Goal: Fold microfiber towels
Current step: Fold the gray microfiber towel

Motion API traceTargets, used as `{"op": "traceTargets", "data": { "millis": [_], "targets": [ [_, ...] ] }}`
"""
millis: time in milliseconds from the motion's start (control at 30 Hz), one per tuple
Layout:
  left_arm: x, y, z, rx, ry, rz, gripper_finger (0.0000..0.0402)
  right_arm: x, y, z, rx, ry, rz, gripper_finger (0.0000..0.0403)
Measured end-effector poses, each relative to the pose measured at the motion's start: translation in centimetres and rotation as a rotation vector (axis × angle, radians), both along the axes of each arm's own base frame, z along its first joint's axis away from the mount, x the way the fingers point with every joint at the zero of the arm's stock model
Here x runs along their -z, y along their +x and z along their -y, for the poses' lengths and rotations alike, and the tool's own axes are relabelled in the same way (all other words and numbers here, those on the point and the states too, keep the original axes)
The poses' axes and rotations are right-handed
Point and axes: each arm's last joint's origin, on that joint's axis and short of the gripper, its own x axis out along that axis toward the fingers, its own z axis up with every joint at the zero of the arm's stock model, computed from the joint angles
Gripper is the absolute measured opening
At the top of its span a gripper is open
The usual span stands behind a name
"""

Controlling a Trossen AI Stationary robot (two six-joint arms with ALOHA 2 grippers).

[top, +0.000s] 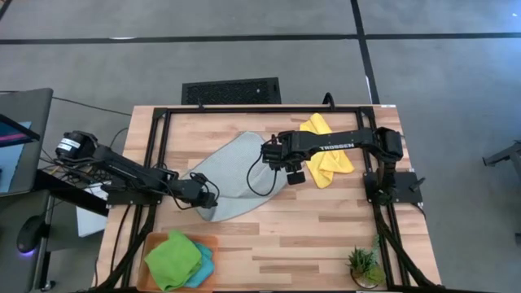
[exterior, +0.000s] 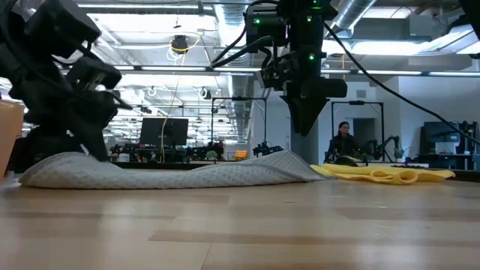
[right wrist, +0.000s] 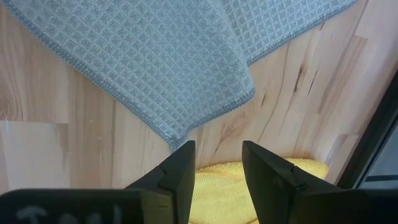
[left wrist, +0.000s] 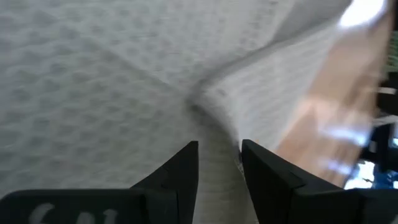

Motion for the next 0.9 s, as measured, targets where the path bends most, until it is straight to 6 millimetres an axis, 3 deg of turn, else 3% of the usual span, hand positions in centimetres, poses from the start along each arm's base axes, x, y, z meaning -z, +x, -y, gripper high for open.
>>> {"op": "traceTargets", "data": {
  "millis": [500,600,767,900],
  "targets": [
    [-0.09,0.25,-0.75,-0.015,0.047,0.021,0.0111,0.0,0.0,0.01,0.0,0.0,0.001,0.0155],
    [-0.09,0.26,-0.76,0.006,0.068,0.024,0.0088,-0.01,0.01,0.0,0.0,0.0,0.001,0.0155],
    [-0.09,0.26,-0.75,0.034,0.094,0.028,0.0015,-0.01,0.01,0.01,0.0,0.0,0.001,0.0155],
    [-0.11,0.28,-0.79,0.027,0.104,0.031,0.0006,-0.01,0.01,0.01,0.0,0.0,0.001,0.0155]
  ]
}}
